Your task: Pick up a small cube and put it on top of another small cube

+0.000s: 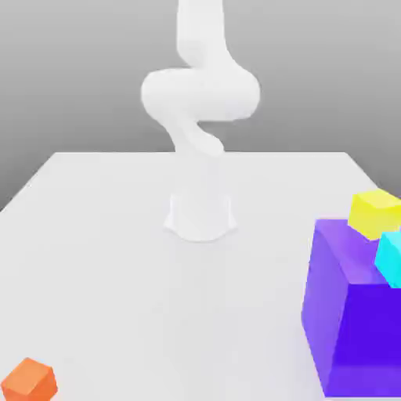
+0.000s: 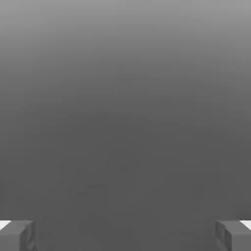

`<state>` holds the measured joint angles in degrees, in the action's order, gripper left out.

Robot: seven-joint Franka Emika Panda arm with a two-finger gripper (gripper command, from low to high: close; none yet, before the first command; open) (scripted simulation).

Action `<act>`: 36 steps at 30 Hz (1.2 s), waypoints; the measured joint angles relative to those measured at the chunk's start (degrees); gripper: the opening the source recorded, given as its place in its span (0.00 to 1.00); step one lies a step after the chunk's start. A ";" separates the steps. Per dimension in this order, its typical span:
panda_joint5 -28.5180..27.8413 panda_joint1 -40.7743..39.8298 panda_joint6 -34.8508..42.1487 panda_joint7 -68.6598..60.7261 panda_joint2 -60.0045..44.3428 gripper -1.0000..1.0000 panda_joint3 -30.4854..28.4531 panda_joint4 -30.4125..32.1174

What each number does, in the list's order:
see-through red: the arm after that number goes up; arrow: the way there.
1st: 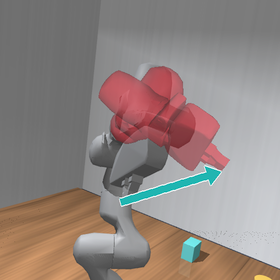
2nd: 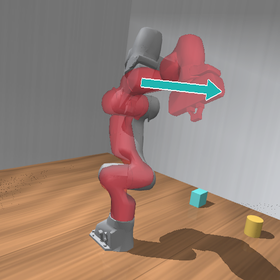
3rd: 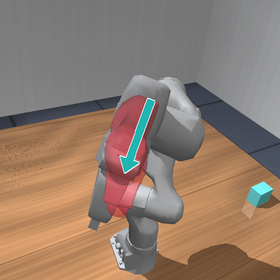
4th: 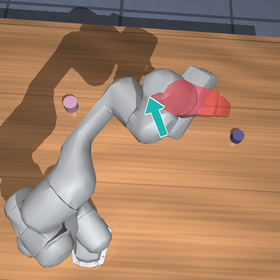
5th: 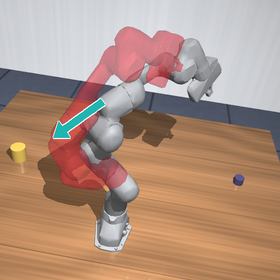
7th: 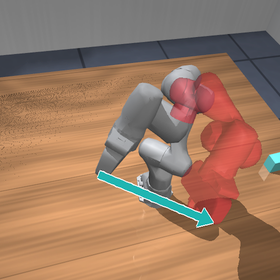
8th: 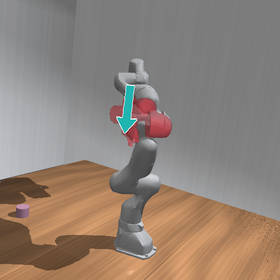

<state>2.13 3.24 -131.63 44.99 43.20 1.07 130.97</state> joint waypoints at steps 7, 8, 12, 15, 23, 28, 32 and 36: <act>6.22 10.55 0.08 -2.38 -13.15 0.50 6.56 1.41; 7.08 11.79 -0.02 -2.57 -15.10 0.50 7.51 1.87; 11.19 16.84 -0.37 -3.78 -22.79 0.50 10.94 3.78; 15.17 20.69 -0.46 -5.36 -28.31 0.50 13.32 5.16; 22.24 30.15 -1.59 -3.15 -40.81 0.50 20.24 11.58; 19.19 39.53 -5.43 7.36 -43.53 0.50 18.58 15.20; 15.79 46.38 -9.09 16.21 -43.77 0.50 11.71 16.50; 11.95 41.68 -13.30 26.21 -44.14 0.50 7.13 17.74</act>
<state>14.08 44.91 -144.92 71.20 -0.94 8.20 148.70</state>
